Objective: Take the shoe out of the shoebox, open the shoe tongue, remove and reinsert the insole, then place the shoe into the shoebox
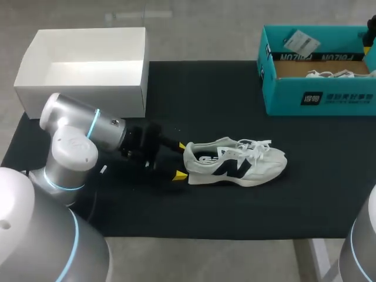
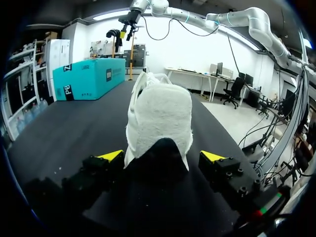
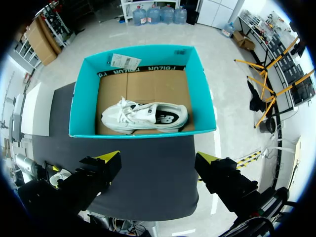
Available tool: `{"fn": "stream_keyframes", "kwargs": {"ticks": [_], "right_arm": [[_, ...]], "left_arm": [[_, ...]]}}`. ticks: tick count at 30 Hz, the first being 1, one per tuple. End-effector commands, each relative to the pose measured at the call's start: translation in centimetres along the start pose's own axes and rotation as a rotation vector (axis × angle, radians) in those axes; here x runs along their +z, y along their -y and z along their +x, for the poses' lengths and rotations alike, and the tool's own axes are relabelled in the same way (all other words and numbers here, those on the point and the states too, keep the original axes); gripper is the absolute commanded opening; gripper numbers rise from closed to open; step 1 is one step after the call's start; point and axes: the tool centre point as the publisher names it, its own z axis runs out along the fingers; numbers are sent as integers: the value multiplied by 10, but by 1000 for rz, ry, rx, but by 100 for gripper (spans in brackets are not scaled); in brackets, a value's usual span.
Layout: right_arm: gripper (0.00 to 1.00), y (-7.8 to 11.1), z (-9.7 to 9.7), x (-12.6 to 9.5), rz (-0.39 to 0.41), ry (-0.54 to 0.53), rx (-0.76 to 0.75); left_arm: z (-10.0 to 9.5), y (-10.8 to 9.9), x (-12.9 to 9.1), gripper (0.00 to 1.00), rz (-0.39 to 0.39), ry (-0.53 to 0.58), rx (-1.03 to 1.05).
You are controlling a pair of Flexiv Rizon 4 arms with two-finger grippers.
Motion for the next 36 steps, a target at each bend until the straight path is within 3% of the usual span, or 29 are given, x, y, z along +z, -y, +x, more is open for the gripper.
{"fn": "stream_keyframes", "kwargs": {"ticks": [1,25,28,29,36], "right_arm": [[100,0,0,0,0,0,0],[100,0,0,0,0,0,0],[100,0,0,0,0,0,0],[100,0,0,0,0,0,0],[100,0,0,0,0,0,0]], "left_arm": [[-9,-2,8,100,-3,-20,8],[-10,-1,31,100,-20,-79,54],[-10,-2,31,42,-24,-77,56],[-11,-2,31,2,-25,-77,56],[-12,-1,29,0,-25,-74,62]]}}
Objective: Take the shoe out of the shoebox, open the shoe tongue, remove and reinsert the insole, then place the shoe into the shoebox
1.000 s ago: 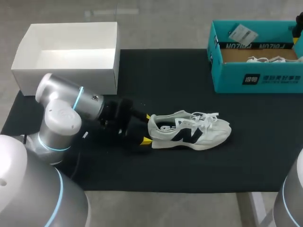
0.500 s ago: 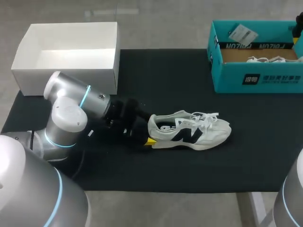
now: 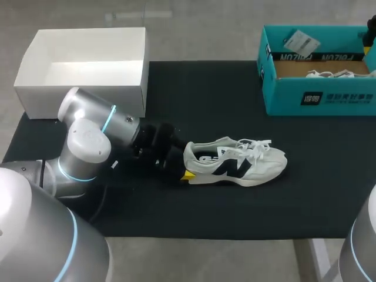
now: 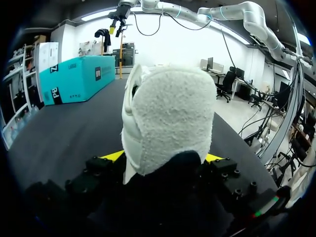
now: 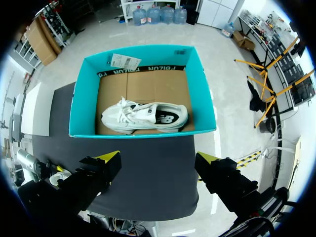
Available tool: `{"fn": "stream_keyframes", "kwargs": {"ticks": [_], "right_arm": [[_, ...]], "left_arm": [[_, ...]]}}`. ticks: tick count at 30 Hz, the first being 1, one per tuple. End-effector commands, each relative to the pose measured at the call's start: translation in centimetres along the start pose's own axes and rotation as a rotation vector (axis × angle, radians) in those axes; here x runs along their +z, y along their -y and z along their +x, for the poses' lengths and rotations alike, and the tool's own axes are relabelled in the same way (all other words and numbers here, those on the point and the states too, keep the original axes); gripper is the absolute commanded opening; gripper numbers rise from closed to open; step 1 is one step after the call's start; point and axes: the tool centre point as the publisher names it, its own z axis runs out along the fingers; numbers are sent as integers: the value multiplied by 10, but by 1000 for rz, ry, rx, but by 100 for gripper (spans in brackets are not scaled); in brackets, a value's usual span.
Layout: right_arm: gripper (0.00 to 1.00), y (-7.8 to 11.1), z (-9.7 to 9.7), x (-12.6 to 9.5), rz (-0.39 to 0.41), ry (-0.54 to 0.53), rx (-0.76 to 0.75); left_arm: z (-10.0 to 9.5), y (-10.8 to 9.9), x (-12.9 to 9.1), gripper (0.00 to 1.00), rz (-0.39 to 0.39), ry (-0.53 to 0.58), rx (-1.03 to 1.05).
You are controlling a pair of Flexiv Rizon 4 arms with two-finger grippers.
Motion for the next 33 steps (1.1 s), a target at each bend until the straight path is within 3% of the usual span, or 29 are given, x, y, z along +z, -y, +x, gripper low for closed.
{"fn": "stream_keyframes", "kwargs": {"ticks": [1,29,33], "right_arm": [[100,0,0,0,0,0,0],[100,0,0,0,0,0,0],[100,0,24,6,-4,-3,62]], "left_arm": [[-2,0,1,0,-2,1,2],[-2,0,1,0,-2,1,2],[-2,0,1,0,-2,1,2]]}}
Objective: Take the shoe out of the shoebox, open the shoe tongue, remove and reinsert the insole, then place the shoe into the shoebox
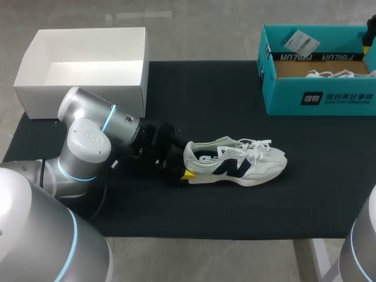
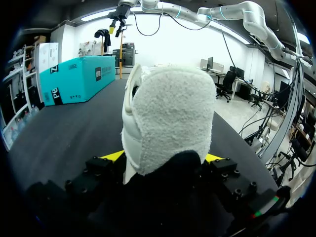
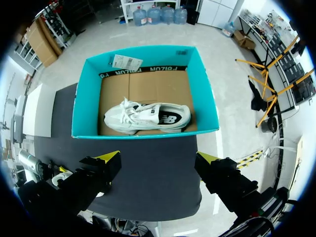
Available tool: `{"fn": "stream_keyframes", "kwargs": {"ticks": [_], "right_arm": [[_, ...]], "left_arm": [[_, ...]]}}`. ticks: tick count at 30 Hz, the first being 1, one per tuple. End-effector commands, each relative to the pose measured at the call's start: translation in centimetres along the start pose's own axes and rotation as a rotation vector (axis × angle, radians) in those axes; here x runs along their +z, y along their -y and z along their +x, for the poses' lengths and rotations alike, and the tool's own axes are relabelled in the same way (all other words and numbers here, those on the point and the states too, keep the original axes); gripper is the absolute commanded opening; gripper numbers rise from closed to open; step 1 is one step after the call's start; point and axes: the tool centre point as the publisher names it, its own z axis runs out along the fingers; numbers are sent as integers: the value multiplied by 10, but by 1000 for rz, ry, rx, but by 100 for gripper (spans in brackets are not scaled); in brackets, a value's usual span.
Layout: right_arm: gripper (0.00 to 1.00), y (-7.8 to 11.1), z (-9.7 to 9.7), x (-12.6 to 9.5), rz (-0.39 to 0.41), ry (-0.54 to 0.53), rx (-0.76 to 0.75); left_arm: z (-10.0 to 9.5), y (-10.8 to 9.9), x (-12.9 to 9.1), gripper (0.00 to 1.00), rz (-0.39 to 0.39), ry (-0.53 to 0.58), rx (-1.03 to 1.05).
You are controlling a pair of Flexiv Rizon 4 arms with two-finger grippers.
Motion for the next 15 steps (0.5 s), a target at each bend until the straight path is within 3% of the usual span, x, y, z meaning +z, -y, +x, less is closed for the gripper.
{"fn": "stream_keyframes", "kwargs": {"ticks": [1,7,11,15], "right_arm": [[100,2,21,6,-4,9,59],[100,27,54,8,-14,2,137],[100,46,76,13,32,34,238],[100,70,100,15,53,-5,275]], "left_arm": [[-2,0,1,0,-2,0,0],[-2,0,1,0,-2,0,0],[-2,0,1,0,-2,0,0],[-2,0,1,0,-2,0,0]]}}
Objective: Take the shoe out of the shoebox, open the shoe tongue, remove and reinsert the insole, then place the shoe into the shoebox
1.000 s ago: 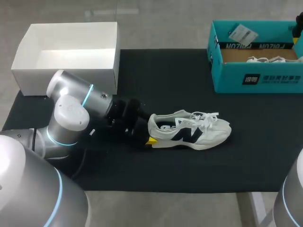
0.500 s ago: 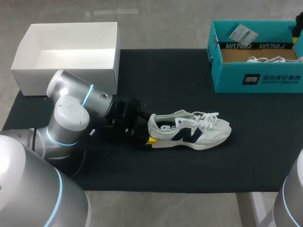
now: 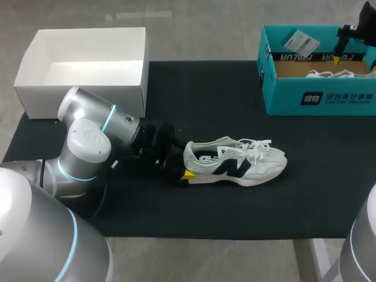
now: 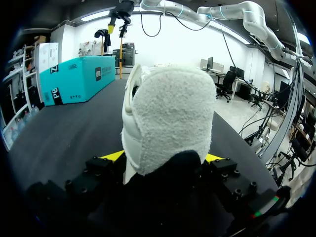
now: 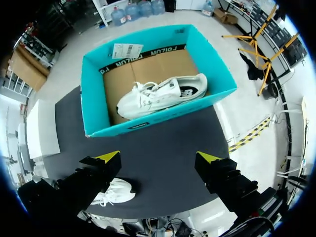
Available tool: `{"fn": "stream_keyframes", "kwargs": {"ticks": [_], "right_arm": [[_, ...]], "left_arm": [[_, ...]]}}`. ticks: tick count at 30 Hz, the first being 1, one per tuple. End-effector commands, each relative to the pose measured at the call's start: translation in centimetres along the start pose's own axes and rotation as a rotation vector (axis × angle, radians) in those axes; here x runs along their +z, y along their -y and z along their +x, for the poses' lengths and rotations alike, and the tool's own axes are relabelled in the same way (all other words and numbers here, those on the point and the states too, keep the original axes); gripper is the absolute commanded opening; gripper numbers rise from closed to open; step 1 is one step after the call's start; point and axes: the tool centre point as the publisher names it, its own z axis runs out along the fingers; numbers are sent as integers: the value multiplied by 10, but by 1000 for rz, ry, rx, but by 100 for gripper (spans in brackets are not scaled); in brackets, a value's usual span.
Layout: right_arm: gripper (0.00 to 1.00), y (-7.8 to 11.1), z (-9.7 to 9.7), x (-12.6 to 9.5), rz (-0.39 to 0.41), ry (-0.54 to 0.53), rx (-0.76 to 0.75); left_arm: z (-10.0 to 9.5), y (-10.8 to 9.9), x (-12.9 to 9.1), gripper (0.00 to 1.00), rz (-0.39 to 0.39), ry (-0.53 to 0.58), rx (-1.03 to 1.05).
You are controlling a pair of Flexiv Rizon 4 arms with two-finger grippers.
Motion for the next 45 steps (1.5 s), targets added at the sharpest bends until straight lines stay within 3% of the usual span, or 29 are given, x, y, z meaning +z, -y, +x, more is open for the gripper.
{"fn": "stream_keyframes", "kwargs": {"ticks": [1,10,13,20,27,36,41,45], "right_arm": [[100,32,18,5,-4,-4,23],[100,103,81,9,12,6,28],[100,121,97,14,58,7,45],[100,156,133,37,63,94,70],[100,182,178,63,106,156,18],[100,207,211,85,175,160,-10],[100,220,222,86,171,173,-6],[100,233,235,88,112,176,-56]], "left_arm": [[-2,0,1,0,-2,0,0],[-2,0,1,0,-2,0,0],[-2,0,1,0,-2,0,0],[-2,0,1,0,-2,0,0],[-2,0,1,0,-2,0,0],[-2,0,1,0,-2,0,0],[-2,0,1,0,-2,0,0],[-2,0,1,0,-2,0,0]]}}
